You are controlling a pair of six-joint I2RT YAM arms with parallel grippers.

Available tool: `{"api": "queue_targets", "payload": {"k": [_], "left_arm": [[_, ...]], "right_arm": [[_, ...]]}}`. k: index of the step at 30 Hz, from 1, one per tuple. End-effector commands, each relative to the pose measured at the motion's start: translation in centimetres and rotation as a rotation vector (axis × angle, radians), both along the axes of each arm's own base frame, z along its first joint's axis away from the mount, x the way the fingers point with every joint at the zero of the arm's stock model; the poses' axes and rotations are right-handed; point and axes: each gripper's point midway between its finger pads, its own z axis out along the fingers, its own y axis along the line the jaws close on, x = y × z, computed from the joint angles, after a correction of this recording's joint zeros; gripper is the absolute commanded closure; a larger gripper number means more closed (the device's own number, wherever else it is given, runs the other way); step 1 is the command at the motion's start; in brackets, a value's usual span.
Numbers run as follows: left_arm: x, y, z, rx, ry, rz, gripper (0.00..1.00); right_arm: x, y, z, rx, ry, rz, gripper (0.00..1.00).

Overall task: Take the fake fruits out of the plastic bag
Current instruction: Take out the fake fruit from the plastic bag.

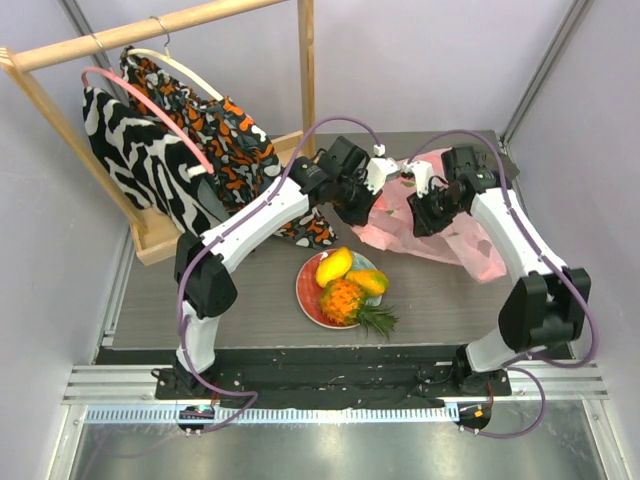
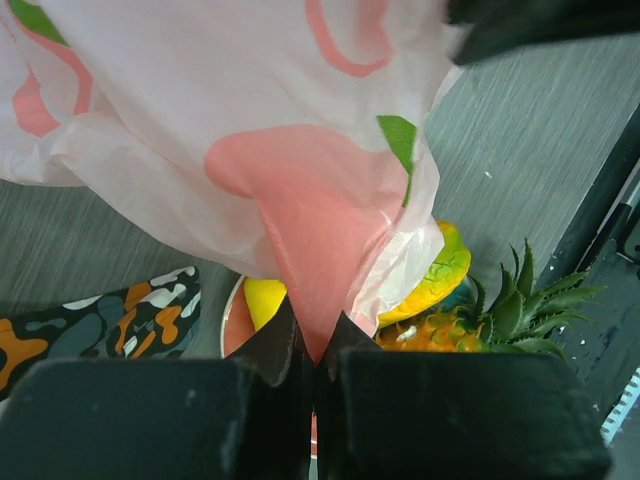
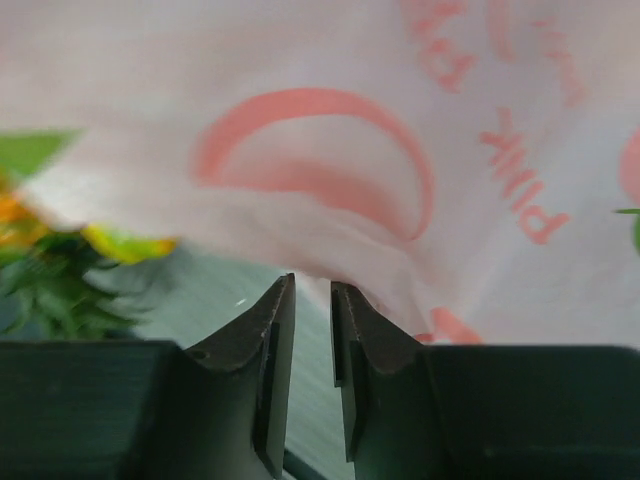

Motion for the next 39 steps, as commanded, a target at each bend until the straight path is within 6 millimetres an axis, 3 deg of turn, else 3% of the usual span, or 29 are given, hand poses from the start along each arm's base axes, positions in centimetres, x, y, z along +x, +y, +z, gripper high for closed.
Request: {"api": "queue_targets", "payload": {"k": [1, 4, 10, 13, 14, 15, 16, 18, 20, 22, 23, 24, 26, 29, 33, 36, 37, 39], "left_arm": [[0.1, -1.0, 1.4, -0.055, -0.006, -0.011, 1.0], [-0.1, -1.1, 0.7, -0.048, 0.011, -0.018, 1.0], [0.4, -2.3, -0.4, -0.058, 0.035, -0.042, 1.0], [0.6, -2.6, -0.4, -0.061, 0.033, -0.05, 1.0], [0.6, -2.7, -0.7, -0.059, 0.036, -0.052, 1.0], [0.5, -2.8, -0.7, -0.062, 0.041, -0.059, 1.0], [0.4, -2.8, -0.9, -0.062, 0.047, -0.062, 1.0], [0.3, -2.8, -1.2, -0.06, 0.058, -0.068, 1.0], [0.0, -2.8, -1.5, -0.055, 0.068, -0.075, 1.0], [0.0, -2.7, -1.7, -0.052, 0.071, -0.076, 1.0], [0.0, -2.7, -1.9, -0.046, 0.076, -0.077, 1.0], [-0.1, -2.7, -2.0, -0.045, 0.074, -0.079, 1.0], [0.0, -2.6, -2.2, -0.039, 0.073, -0.076, 1.0], [0.1, -2.6, -2.4, -0.03, 0.07, -0.073, 1.0], [0.5, -2.6, -2.6, -0.023, 0.058, -0.067, 1.0], [0.9, -2.6, -2.6, -0.019, 0.043, -0.062, 1.0], [1.0, -2.6, -2.8, -0.014, 0.044, -0.061, 1.0], [1.2, -2.7, -2.6, -0.015, 0.032, -0.058, 1.0]], "right_arm": [[7.9, -3.0, -0.3, -0.091, -0.174, -0.26, 0.73], [11.1, -4.0, -0.8, -0.119, -0.206, -0.336, 0.73], [15.6, -4.3, -2.0, -0.142, -0.234, -0.392, 0.71], [17.3, -3.8, -2.9, -0.117, -0.22, -0.402, 0.5], [17.8, -3.3, -3.1, -0.1, -0.216, -0.396, 0.33], [18.4, -3.0, -2.7, -0.082, -0.222, -0.392, 0.26], [18.8, -2.9, -3.9, -0.082, -0.197, -0.4, 0.2], [19.8, -2.8, -4.2, -0.081, -0.201, -0.4, 0.12], [20.4, -2.7, -5.8, -0.091, -0.176, -0.398, 0.1], [21.4, -2.4, -6.0, -0.083, -0.183, -0.394, 0.1], [21.6, -2.2, -7.5, -0.092, -0.156, -0.388, 0.1], [22.2, -1.9, -7.4, -0.092, -0.164, -0.382, 0.1], [22.5, -1.5, -9.0, -0.099, -0.141, -0.369, 0.1], [23.2, -0.9, -8.9, -0.1, -0.147, -0.355, 0.18], [23.1, -1.3, -6.1, -0.113, -0.19, -0.362, 0.24], [21.5, -1.7, -4.8, -0.121, -0.183, -0.354, 0.3], [20.9, -1.9, -3.1, -0.118, -0.207, -0.353, 0.3], [19.7, -2.0, -2.4, -0.117, -0.201, -0.348, 0.3]]}}
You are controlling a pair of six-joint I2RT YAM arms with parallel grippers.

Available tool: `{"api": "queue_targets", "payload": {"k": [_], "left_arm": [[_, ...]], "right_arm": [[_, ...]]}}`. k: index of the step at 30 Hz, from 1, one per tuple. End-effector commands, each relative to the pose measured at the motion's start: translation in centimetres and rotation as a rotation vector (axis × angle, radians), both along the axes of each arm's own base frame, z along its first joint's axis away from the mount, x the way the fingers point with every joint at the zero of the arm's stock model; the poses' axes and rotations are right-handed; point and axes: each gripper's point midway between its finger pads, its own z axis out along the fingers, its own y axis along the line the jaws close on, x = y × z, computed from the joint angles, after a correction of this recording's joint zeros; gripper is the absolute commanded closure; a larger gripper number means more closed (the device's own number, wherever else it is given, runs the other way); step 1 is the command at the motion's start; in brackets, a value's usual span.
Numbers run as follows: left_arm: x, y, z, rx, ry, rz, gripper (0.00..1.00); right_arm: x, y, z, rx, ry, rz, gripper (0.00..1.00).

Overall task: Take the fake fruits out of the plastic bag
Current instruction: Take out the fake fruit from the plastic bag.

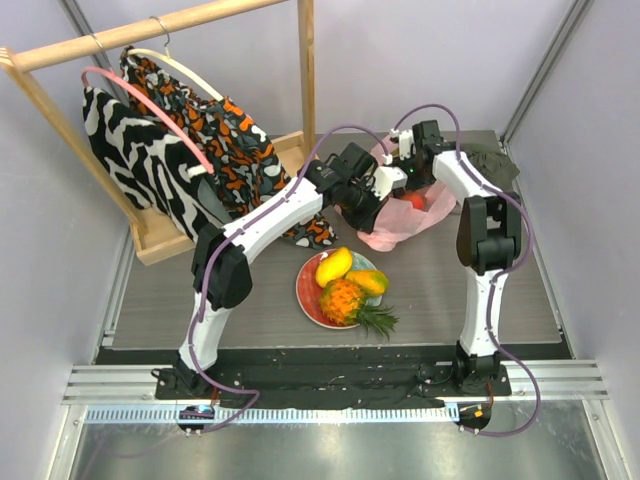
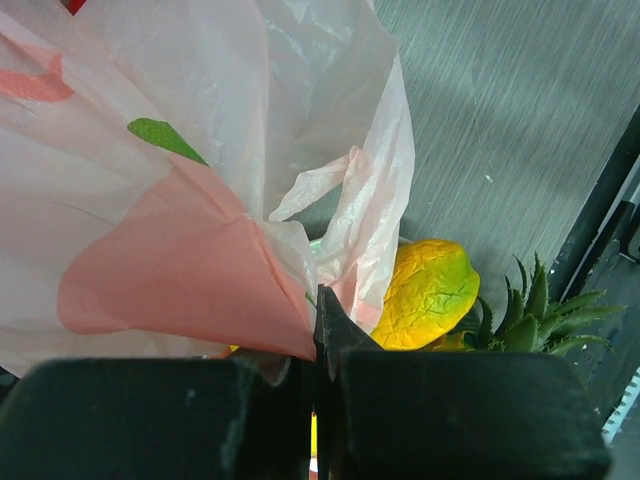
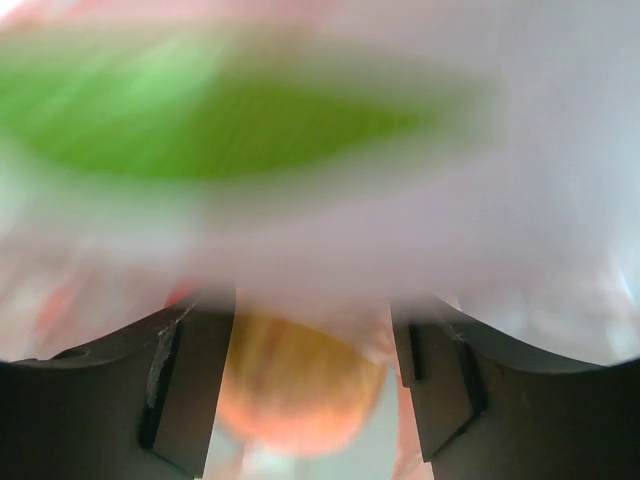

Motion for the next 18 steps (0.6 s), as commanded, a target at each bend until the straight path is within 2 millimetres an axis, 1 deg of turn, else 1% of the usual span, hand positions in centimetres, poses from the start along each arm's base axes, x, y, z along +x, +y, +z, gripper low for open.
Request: {"api": "queue_targets", "payload": {"k": [1, 2, 3, 4, 5, 8, 13, 16, 17, 18], "left_arm": [[0.9, -0.7, 1.1, -0.022, -0.053, -0.01, 1.0], [1.0, -0.7, 1.0, -0.02, -0.054, -0.01, 1.0], [0.9, -0.8, 1.0, -0.022, -0.05, -0.008, 1.0], [0.9, -0.8, 1.0, -0.024, -0.047, -0.009, 1.0], [0.9, -0.8, 0.9, -0.025, -0.043, -0.008, 1.0], [0.6, -1.0, 0.8, -0.033, -0.027, -0.014, 1.0], [0.5, -1.2, 1.1, -0.047, -0.021, -0.016, 1.0], [0.6, -1.3, 1.1, -0.046, -0.025, -0.015, 1.0], [0.6, -1.3, 1.0, -0.044, -0.026, -0.015, 1.0], [0.6, -1.3, 1.1, -0.043, -0.031, -0.015, 1.0]], "right_arm": [[-1.7, -0.8, 9.2, 0.001, -0.155, 0.006, 0.3], [-2.6, -0.9, 8.9, -0.002, -0.143, 0.013, 0.3], [-3.1, -1.0, 9.3, -0.002, -0.148, 0.015, 0.3], [-3.5, -1.0, 10.2, 0.0, -0.171, 0.015, 0.29], [-4.2, -1.2, 9.4, -0.003, -0.149, 0.008, 0.22], [-4.8, -1.5, 8.7, -0.003, -0.136, -0.028, 0.17], [-5.1, 0.1, 8.2, 0.05, -0.106, 0.002, 0.22], [-4.8, 0.5, 6.9, 0.055, -0.066, -0.009, 0.22], [-4.6, 0.4, 6.7, 0.053, -0.059, -0.02, 0.22], [-4.5, 0.5, 5.7, 0.055, -0.033, -0.033, 0.22]]}}
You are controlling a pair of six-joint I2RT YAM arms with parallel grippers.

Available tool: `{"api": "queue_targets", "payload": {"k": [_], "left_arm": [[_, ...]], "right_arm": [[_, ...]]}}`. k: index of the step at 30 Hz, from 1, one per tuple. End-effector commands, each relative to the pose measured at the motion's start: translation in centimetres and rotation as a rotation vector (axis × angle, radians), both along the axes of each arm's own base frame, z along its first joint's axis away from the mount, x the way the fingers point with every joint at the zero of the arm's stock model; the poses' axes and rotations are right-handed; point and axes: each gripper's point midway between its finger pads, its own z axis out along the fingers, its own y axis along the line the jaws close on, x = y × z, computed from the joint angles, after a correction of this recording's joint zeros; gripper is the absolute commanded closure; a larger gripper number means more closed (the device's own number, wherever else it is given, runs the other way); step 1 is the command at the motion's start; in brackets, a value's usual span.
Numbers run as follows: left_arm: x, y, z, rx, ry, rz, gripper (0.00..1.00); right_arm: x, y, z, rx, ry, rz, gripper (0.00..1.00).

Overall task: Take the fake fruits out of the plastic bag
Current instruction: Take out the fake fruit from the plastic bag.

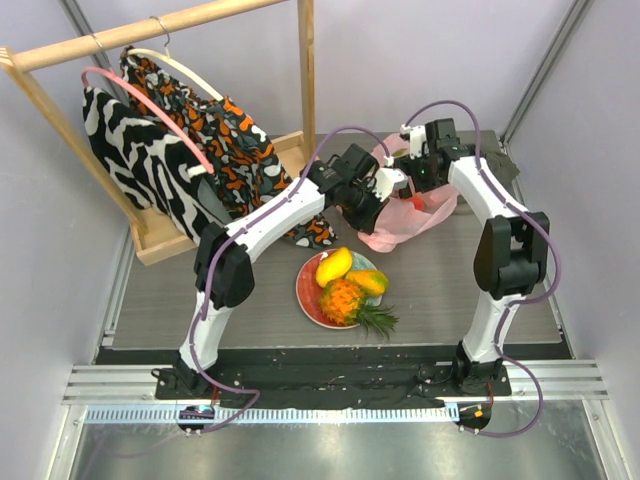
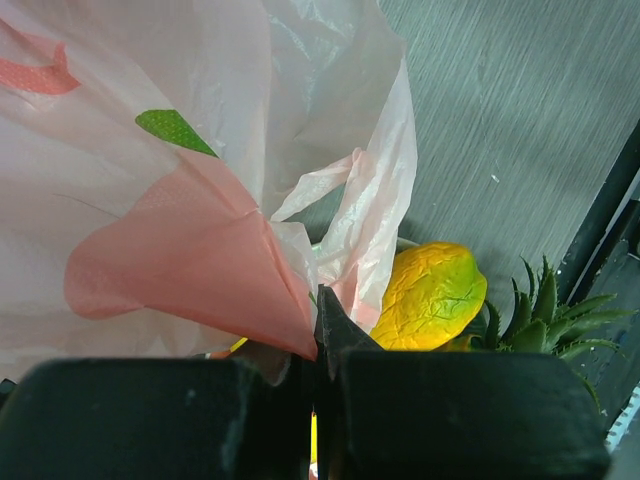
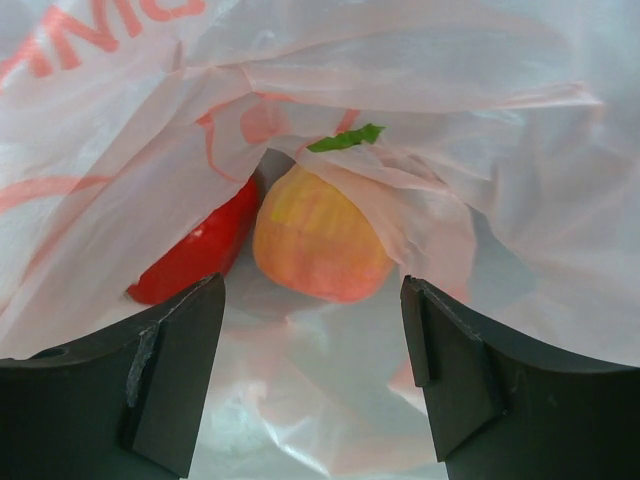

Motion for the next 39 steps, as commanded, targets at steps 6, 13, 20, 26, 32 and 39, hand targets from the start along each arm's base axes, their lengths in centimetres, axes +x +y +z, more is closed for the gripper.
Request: {"api": "queue_targets", "payload": {"k": [6, 13, 20, 26, 32, 39], "left_arm": [[0.4, -1.0, 1.3, -0.037, -0.035, -0.007, 1.0], [-0.1, -1.4, 0.7, -0.03, -0.022, -0.021, 1.0], [0.3, -1.5, 0.9, -0.028, -0.044, -0.015, 1.0], [1.8, -1.6, 0.9, -0.022, -0.08, 0.037, 1.0], [2.7, -1.7, 1.4, -0.04, -0.092, 0.059, 1.0], [4.0, -1.5, 3.0, -0.048, -0.152, 0.076, 1.0]], "right_arm": [[1.4, 0.8, -2.9, 0.021, 0.07, -0.058, 0.18], [1.8, 1.0, -4.8, 0.0, 0.104, -0.055, 0.16], [1.3, 0.3, -0.7, -0.027, 0.041, -0.017, 0.36], [-2.2, -1.2, 4.5, -0.049, 0.044, 0.008, 0.38], [-5.5, -1.7, 7.3, -0.035, 0.063, 0.043, 0.36], [-7.3, -2.0, 9.5, -0.048, 0.051, 0.075, 0.34]]}}
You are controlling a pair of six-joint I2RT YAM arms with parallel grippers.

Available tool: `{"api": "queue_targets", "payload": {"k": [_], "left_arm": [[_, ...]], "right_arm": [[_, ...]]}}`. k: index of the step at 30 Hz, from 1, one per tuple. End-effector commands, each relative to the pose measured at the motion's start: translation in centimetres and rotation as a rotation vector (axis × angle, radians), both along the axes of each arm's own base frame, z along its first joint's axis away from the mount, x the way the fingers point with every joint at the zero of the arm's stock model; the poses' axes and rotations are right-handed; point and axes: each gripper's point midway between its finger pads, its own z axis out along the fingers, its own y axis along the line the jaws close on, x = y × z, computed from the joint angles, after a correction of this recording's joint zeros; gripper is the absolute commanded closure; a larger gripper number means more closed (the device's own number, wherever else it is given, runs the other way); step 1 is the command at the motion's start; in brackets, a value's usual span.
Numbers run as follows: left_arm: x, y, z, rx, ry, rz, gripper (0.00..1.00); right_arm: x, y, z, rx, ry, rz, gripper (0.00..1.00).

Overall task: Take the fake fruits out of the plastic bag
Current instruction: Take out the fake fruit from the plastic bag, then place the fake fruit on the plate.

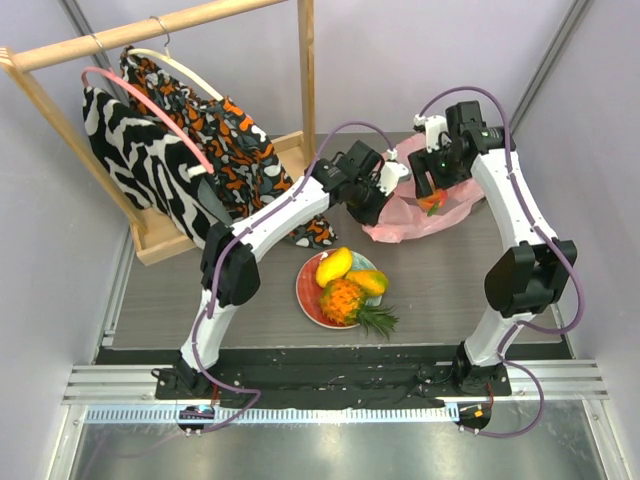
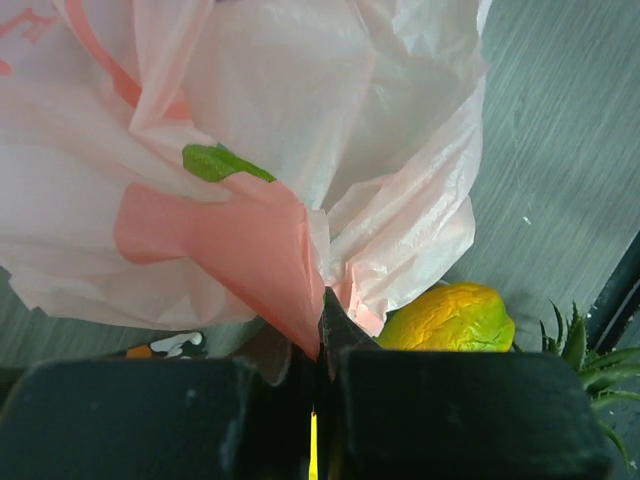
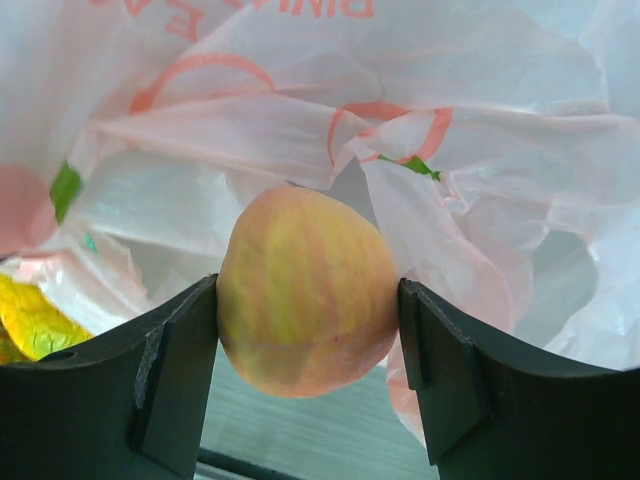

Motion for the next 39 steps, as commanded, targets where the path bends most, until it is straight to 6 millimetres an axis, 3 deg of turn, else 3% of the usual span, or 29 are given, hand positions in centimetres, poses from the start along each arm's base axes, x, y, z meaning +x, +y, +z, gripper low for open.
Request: {"api": "queue_targets", "payload": {"k": [1, 2, 3, 4, 6, 7, 9, 10, 11, 13, 14, 17, 20, 23, 24, 25, 26, 28, 31, 34, 39], "left_arm": [[2.2, -0.5, 3.6, -0.057, -0.113, 0.021, 0.98], [2.2, -0.4, 4.0, -0.058, -0.126, 0.018, 0.88], [2.3, -0.4, 4.4, -0.059, -0.139, 0.011, 0.76], [2.2, 0.0, 5.6, -0.066, -0.161, 0.006, 0.56], [2.1, 0.6, 7.4, -0.08, -0.185, 0.019, 0.4], [2.0, 1.8, 9.3, -0.092, -0.212, 0.05, 0.25], [1.6, 3.8, 11.9, -0.107, -0.252, 0.081, 0.15], [1.0, 5.2, 11.2, -0.079, -0.236, 0.096, 0.06], [-0.3, 7.0, 14.9, -0.13, -0.284, 0.108, 0.05], [-2.2, 10.0, 14.7, -0.128, -0.254, 0.113, 0.05], [-4.0, 11.9, 17.1, -0.169, -0.282, 0.113, 0.05], [-7.1, 15.8, 20.1, -0.222, -0.337, 0.126, 0.05], [-10.7, 17.3, 22.3, -0.264, -0.375, 0.02, 0.0], [-10.8, 19.0, 23.8, -0.284, -0.414, 0.054, 0.0], [-11.2, 19.7, 24.1, -0.289, -0.439, 0.058, 0.0], [-11.4, 20.1, 24.2, -0.289, -0.455, 0.064, 0.0], [-11.1, 20.5, 24.5, -0.296, -0.477, 0.079, 0.0], [-11.5, 21.6, 24.2, -0.314, -0.482, 0.103, 0.0], [-11.3, 23.3, 24.4, -0.332, -0.487, 0.177, 0.0], [-12.3, 24.4, 24.4, -0.352, -0.5, 0.193, 0.0], [-13.4, 24.7, 23.3, -0.371, -0.468, 0.187, 0.0]], "right_arm": [[-1.5, 0.1, 2.8, 0.008, -0.022, 0.058, 0.34], [-2.1, 0.4, 3.0, 0.023, -0.008, 0.079, 0.34], [-2.2, 1.7, 4.5, 0.084, -0.032, 0.126, 0.34], [-2.6, 2.4, 5.2, 0.115, -0.036, 0.164, 0.34], [-3.5, 3.7, 7.2, 0.171, -0.058, 0.242, 0.36], [-4.1, 4.8, 7.9, 0.214, -0.061, 0.285, 0.36], [-5.1, 6.2, 9.6, 0.241, -0.099, 0.363, 0.37], [-5.8, 7.0, 10.0, 0.256, -0.1, 0.402, 0.37], [-6.6, 8.1, 10.4, 0.251, -0.115, 0.463, 0.37], [-7.8, 9.5, 10.4, 0.248, -0.11, 0.529, 0.36], [-8.8, 11.1, 10.3, 0.24, -0.108, 0.593, 0.37], [-10.1, 13.4, 9.3, 0.186, -0.094, 0.686, 0.37], [-12.3, 18.0, 8.0, 0.073, -0.096, 0.887, 0.37], [-13.6, 20.2, 6.5, -0.064, -0.075, 1.012, 0.38], [-14.2, 21.0, 4.9, -0.124, -0.029, 1.081, 0.39], [-15.8, 22.6, 4.3, -0.158, -0.018, 1.16, 0.39], [-16.1, 23.1, 4.0, -0.211, -0.016, 1.193, 0.39], [-17.5, 24.1, 2.2, -0.292, 0.049, 1.283, 0.41], [-16.5, 23.4, 1.2, -0.399, 0.058, 1.265, 0.44], [-15.3, 22.5, 1.0, -0.472, 0.044, 1.214, 0.44], [-13.8, 21.4, 1.5, -0.425, 0.057, 1.058, 0.46]]}}
